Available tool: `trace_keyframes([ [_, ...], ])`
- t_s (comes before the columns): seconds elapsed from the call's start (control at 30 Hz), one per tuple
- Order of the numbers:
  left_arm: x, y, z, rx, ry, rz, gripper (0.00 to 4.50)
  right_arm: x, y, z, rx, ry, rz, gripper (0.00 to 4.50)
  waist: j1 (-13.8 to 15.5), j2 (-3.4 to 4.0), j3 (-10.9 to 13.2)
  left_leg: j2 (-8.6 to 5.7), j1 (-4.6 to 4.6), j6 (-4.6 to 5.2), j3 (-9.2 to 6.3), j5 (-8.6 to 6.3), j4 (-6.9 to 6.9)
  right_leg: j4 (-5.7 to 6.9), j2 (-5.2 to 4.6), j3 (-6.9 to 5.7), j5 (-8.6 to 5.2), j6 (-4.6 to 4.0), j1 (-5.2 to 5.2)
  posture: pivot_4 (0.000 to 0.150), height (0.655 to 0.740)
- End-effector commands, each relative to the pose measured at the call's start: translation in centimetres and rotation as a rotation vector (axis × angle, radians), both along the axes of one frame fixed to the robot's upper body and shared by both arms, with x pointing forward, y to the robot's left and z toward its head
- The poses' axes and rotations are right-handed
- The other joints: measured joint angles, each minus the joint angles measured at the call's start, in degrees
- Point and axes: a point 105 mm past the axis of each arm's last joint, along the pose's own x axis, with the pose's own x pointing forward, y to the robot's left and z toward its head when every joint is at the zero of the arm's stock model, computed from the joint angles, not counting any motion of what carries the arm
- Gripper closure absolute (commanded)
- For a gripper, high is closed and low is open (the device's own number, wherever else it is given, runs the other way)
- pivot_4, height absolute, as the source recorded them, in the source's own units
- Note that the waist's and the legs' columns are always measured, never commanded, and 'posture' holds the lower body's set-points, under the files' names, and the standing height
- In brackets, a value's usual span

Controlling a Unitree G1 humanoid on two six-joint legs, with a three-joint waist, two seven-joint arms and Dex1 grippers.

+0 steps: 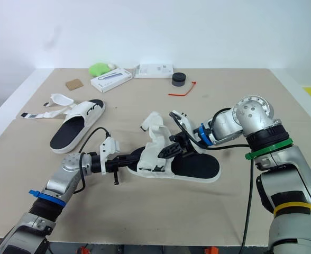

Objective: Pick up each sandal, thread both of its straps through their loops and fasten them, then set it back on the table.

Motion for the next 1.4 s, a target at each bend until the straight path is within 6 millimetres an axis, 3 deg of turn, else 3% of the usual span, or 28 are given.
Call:
trace_keyframes([
  [0.03, -2.0, 2.0, -7.5, 0.174, 0.28, 0.064, 4.5, -0.8, 0.6, 1.2, 0.038, -0.045, 0.071, 4.43, 0.0, 0.0, 0.0, 0.0, 0.0, 0.0, 0.0, 0.0, 0.0, 0.0, 0.0, 0.0, 0.0, 0.0, -0.01, 0.15, 0.74],
  [1.4, -2.1, 2.5, -7.5, 0.19, 0.281, 0.056, 4.5, -1.3, 0.9, 1.8, 0.156, -0.27, 0.156, 4.43, -0.02, -0.01, -0.01, 0.0, 0.02, -0.01, -0.02, 0.0, -0.01, 0.0, 0.02, -0.04, 0.0, 0.0, 0.0, 0.15, 0.74],
])
